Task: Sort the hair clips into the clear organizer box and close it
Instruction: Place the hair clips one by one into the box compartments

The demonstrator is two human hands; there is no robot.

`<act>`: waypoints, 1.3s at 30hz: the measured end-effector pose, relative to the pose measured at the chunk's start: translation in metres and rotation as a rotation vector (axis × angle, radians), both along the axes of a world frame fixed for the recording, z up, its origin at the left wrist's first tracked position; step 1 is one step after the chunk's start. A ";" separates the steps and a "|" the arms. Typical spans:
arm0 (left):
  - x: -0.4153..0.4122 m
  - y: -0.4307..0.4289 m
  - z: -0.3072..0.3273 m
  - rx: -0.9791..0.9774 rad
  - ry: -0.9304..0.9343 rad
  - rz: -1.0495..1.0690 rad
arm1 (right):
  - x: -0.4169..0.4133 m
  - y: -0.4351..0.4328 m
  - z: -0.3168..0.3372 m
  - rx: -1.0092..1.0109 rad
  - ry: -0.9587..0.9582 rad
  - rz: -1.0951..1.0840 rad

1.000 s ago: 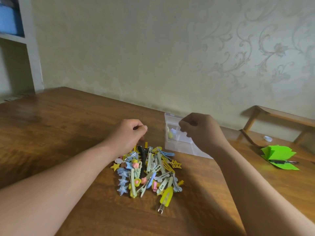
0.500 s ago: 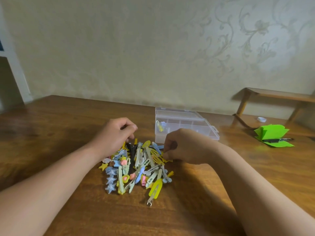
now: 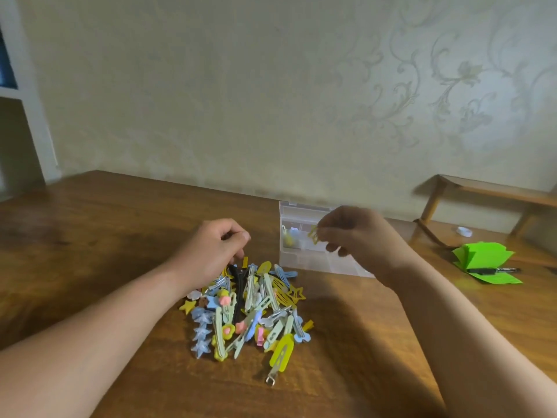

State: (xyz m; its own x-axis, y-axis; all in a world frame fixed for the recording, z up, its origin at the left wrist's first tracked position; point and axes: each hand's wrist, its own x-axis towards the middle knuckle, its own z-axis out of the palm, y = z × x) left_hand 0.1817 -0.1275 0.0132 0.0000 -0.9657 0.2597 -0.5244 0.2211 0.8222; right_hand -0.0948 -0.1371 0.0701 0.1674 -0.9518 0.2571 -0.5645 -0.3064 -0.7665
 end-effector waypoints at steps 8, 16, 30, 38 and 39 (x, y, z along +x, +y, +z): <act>0.004 -0.006 -0.003 0.010 0.052 0.007 | 0.021 -0.083 0.001 0.079 0.279 -0.299; 0.004 -0.004 -0.002 0.019 0.037 0.002 | 0.025 -0.094 -0.021 0.150 0.333 -0.302; 0.004 0.005 0.003 0.048 0.011 0.016 | 0.024 -0.071 -0.035 0.082 0.476 -0.311; 0.007 0.010 0.001 0.048 0.006 -0.005 | 0.025 -0.044 -0.034 0.100 0.457 -0.346; 0.007 0.011 0.001 0.046 0.009 -0.011 | 0.025 -0.042 -0.033 0.090 0.445 -0.350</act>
